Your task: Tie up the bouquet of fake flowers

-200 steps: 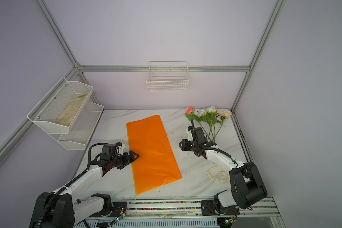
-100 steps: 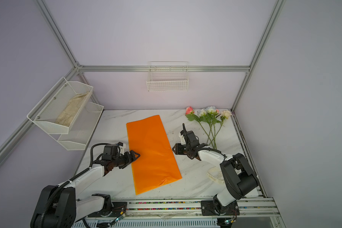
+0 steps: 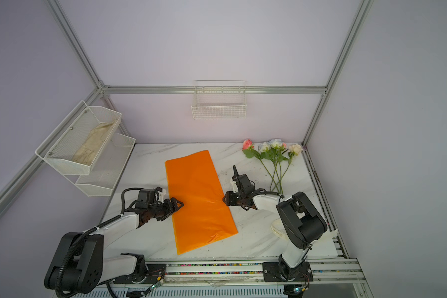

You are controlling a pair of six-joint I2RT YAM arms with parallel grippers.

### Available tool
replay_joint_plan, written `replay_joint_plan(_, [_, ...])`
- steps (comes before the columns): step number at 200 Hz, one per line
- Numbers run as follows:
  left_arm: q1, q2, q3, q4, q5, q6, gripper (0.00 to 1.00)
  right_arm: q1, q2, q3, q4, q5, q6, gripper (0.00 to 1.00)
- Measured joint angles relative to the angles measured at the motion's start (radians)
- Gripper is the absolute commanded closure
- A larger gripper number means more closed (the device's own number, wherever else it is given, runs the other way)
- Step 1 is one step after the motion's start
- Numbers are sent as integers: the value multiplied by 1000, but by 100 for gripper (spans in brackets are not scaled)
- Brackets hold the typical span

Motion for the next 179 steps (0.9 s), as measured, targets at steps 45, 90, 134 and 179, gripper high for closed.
replay_joint_plan(45, [-2,10,-10,55,52,-43,30,10,39,6,35,-14,0,55])
replay_joint_plan(90, [-2,24,-74,209,108,-148,31,18,47,8,52,-15,0,55])
replay_joint_plan(134, [-2,50,-99,298,139,-216,47,20,48,8,54,-14,0,54])
replay_joint_plan(179, [-2,47,-102,344,163,-256,83,25,33,26,26,-3,-4,49])
